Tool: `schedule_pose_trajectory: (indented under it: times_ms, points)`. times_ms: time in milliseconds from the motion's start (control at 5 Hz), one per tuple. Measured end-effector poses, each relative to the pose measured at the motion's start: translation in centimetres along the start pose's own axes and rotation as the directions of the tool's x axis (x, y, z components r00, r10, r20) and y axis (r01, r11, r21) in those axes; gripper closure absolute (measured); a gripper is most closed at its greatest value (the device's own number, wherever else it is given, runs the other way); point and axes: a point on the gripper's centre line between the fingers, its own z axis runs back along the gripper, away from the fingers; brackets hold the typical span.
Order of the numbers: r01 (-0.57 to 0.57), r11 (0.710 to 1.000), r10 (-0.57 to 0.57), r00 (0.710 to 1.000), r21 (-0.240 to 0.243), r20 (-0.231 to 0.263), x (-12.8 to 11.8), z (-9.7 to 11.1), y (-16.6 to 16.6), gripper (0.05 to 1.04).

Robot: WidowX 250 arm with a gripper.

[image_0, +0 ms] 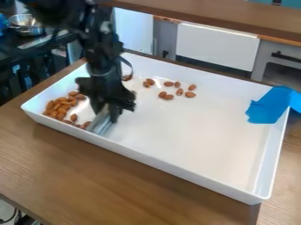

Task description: Sweep into pile

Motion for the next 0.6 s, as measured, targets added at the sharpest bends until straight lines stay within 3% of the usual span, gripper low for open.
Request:
schedule_pose_trajectory:
  times_ms: [400, 600]
  points:
    - [0.026, 1.0, -0.026, 1.0, -0.001, -0.014, -0.6, -0.2, 3.8, 0.713]
    - [0.027, 0.998, -0.027, 1.0, -0.048, 0.013, -0.4, 0.8, 3.5, 0.713]
